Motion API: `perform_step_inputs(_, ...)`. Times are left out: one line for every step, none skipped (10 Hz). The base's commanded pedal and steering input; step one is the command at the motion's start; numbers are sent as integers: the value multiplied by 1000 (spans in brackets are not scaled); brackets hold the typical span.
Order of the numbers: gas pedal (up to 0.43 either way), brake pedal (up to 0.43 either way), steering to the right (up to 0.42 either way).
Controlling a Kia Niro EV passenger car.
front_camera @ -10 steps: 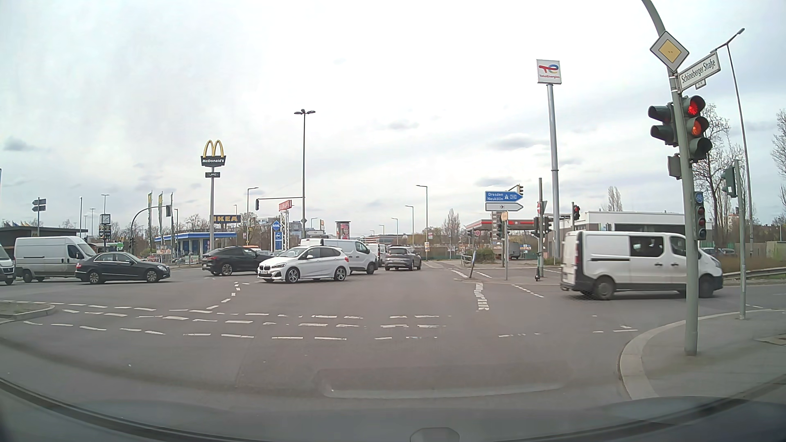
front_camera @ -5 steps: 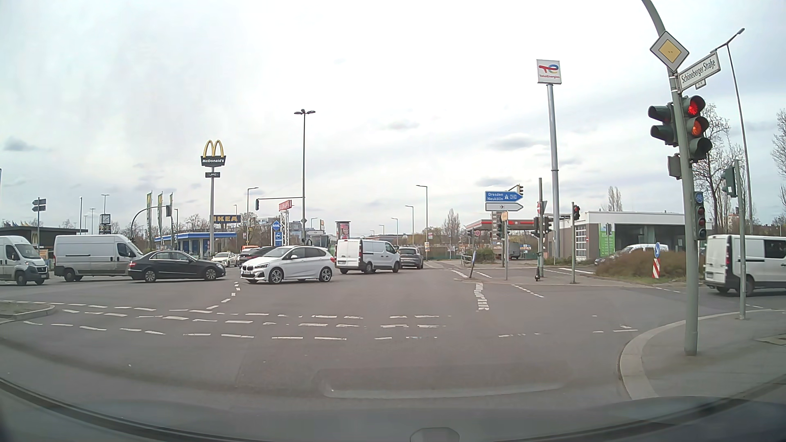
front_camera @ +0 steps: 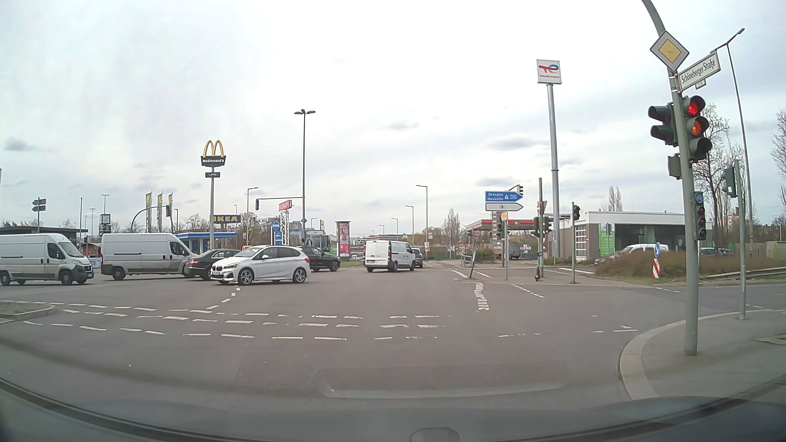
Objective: Follow the waypoints while adhering to traffic rules and regulations
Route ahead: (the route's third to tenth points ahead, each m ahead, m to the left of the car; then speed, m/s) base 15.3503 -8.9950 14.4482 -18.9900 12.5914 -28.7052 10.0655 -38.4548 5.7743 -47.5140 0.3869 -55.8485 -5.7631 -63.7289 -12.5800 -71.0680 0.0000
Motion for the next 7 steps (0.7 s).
perform_step_inputs(0, 0, -16)
perform_step_inputs(59, 0, -17)
perform_step_inputs(209, 0, -17)
perform_step_inputs(248, 0, -17)
perform_step_inputs(311, 0, -17)
perform_step_inputs(370, 0, -17)
perform_step_inputs(378, 0, -16)
